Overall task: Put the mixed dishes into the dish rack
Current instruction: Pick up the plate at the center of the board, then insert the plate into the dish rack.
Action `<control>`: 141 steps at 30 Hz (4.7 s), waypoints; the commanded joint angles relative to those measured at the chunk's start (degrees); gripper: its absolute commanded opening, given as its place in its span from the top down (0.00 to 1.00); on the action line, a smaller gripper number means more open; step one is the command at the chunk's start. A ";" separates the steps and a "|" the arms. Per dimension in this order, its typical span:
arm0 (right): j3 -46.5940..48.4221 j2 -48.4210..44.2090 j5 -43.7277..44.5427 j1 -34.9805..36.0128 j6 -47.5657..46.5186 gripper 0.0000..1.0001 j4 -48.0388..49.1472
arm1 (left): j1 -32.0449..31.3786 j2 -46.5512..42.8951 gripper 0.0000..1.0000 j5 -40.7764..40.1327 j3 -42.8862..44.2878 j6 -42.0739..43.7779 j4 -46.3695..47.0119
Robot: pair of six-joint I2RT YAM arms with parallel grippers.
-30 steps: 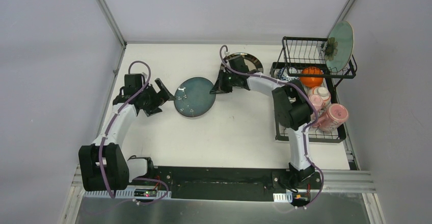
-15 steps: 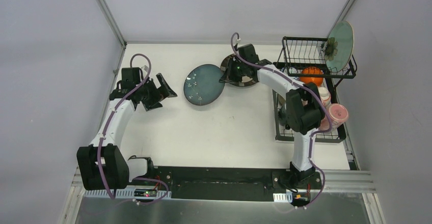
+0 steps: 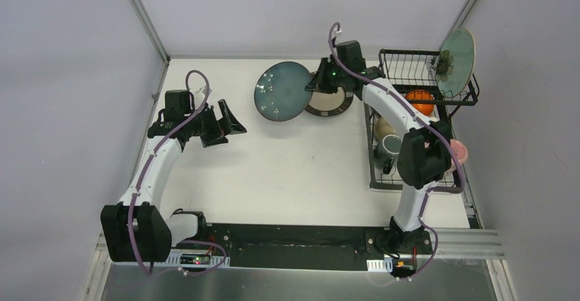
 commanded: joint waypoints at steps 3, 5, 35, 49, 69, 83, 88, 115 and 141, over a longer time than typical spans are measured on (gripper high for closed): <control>7.98 -11.52 1.57 -6.52 1.39 1.00 6.82 | -5.07 -4.12 0.05 -0.82 2.34 5.71 -0.82; 8.51 -13.06 2.34 -8.62 1.25 1.00 6.81 | -6.94 -4.43 0.03 -2.96 3.02 8.21 -2.53; 13.72 -27.17 6.50 -41.32 1.34 1.00 4.18 | -10.90 -6.59 0.01 -9.54 0.42 12.92 -5.68; 7.09 -33.06 17.89 -42.49 -11.59 1.00 5.14 | -10.88 -6.17 0.01 -9.81 0.60 12.92 -5.67; -4.32 -38.35 23.94 -42.52 -38.19 1.00 17.40 | -10.88 -6.29 0.01 -9.20 0.63 12.92 -5.74; -3.94 -40.09 22.85 -42.52 -43.01 1.00 20.00 | -10.88 -6.92 0.01 -9.02 0.53 12.87 -5.76; -4.34 -40.59 22.71 -42.54 -43.65 1.00 20.18 | -10.88 -7.00 0.01 -8.75 0.41 12.91 -5.76; -10.82 -41.54 20.70 -41.12 -49.62 1.00 25.58 | -10.88 -8.60 0.01 -9.04 0.25 12.75 -5.77; -15.92 -40.97 35.06 -32.62 -63.68 1.00 33.82 | -10.88 -8.66 0.01 -7.26 0.38 12.57 -5.31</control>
